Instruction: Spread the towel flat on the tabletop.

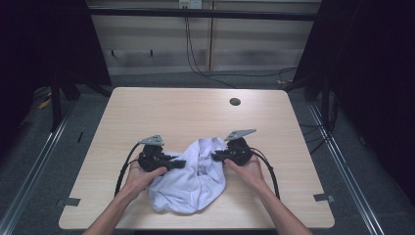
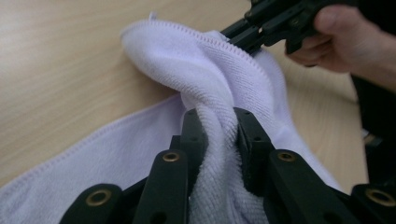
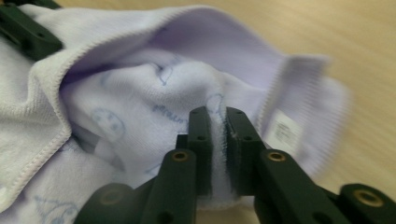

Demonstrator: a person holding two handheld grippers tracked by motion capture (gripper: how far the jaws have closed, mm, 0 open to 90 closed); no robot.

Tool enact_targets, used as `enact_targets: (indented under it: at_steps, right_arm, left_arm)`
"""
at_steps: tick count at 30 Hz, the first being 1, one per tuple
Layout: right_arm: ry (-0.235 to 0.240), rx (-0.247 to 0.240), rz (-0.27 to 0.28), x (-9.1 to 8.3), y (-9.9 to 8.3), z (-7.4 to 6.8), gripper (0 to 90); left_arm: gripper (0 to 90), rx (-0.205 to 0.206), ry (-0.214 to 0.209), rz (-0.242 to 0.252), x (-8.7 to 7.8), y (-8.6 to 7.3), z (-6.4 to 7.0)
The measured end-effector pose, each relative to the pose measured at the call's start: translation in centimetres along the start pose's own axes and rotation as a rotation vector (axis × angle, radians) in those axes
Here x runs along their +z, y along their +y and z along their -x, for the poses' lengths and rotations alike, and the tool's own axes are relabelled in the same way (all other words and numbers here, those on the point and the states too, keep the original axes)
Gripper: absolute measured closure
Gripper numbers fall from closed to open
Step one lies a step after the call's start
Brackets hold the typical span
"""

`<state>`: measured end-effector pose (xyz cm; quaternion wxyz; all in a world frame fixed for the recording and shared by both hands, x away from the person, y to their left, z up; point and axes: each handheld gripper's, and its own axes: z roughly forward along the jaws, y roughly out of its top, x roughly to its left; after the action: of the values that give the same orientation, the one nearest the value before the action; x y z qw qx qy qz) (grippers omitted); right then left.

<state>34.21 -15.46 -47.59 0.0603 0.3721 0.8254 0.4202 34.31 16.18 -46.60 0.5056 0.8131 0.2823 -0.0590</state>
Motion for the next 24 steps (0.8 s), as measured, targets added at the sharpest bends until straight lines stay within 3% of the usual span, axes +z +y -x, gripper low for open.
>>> enact_targets:
  at_steps: [2,3,5,6,8,12,15,21,23,24]
  right_arm:
    - [0.016,0.018,0.026,-1.1,0.0,0.7,86.6]
    - [0.009,0.027,0.034,-1.6,0.0,0.9,87.3]
    - [0.017,0.033,0.041,-2.3,-0.1,1.3,87.6]
    - [0.004,0.037,0.051,-2.7,0.0,1.3,87.8]
    - [0.008,0.054,0.087,-3.8,0.1,1.7,87.9]
    - [-0.024,0.073,0.127,-6.1,0.7,2.8,87.9]
    - [-0.063,0.109,0.171,-8.3,1.3,3.8,87.8]
    - [-0.127,0.130,0.234,-11.8,3.1,4.8,87.8]
    - [-0.140,0.145,0.280,-13.2,4.0,5.2,87.7]
    - [-0.140,0.156,0.319,-14.0,4.5,5.4,87.7]
  left_arm:
    - [75.9,-0.005,0.019,0.046,-1.2,0.2,0.0]
    - [75.8,-0.016,0.002,0.067,-1.7,0.3,-0.1]
    - [76.3,-0.009,0.055,0.095,-2.6,0.4,0.0]
    - [76.6,-0.016,0.046,0.110,-3.0,0.5,-0.2]
    - [76.9,-0.019,0.070,0.138,-4.0,0.6,-0.3]
    - [77.4,-0.029,0.093,0.191,-6.5,0.7,-0.6]
    - [77.8,-0.035,0.150,0.253,-8.9,0.9,-0.8]
    - [78.3,-0.027,0.246,0.400,-13.9,3.3,-0.6]
    - [78.3,-0.007,0.254,0.435,-15.2,4.5,-0.7]
    - [78.3,-0.003,0.277,0.437,-15.8,5.2,-0.8]
